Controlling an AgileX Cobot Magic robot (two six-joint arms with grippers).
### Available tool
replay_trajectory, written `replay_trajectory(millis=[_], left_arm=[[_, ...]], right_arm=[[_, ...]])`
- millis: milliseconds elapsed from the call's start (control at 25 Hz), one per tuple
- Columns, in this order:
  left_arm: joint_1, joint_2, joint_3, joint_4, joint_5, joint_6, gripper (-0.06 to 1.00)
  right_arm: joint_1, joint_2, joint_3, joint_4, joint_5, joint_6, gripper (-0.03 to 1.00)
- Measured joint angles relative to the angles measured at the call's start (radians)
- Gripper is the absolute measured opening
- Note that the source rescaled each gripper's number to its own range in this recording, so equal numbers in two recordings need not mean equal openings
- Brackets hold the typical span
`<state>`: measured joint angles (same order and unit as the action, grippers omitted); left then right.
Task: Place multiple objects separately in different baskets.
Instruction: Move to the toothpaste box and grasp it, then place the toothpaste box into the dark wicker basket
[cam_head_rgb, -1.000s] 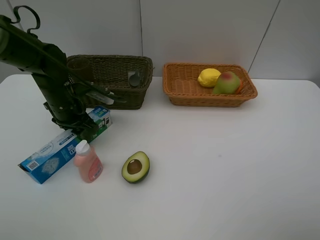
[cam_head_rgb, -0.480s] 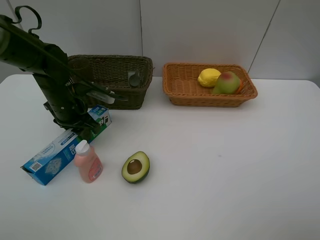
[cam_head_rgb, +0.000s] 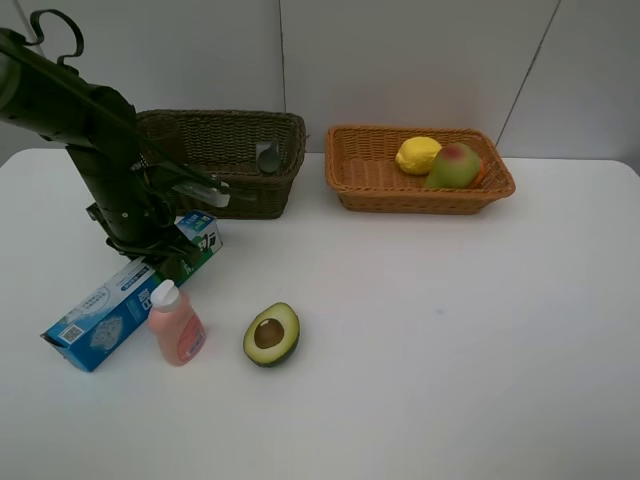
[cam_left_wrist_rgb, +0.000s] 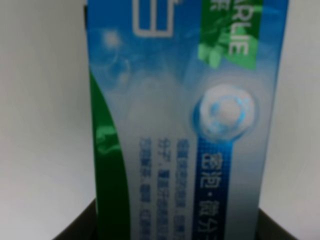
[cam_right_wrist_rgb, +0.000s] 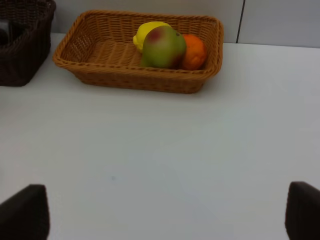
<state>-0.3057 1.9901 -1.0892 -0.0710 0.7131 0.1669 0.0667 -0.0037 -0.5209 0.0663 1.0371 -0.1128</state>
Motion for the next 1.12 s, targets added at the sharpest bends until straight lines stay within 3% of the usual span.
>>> replay_trajectory(millis=[680, 1120], left_arm=[[0.0, -0.146, -0.139, 0.003, 0.324, 0.001, 0.55], [0.0, -0.201, -0.331, 0.004, 0.423, 0.047, 0.55]], right_arm=[[0.0, 0.0, 0.0, 0.0, 0.0, 0.0, 1.0], [0.0, 0.0, 0.0, 0.0, 0.0, 0.0, 1.0]])
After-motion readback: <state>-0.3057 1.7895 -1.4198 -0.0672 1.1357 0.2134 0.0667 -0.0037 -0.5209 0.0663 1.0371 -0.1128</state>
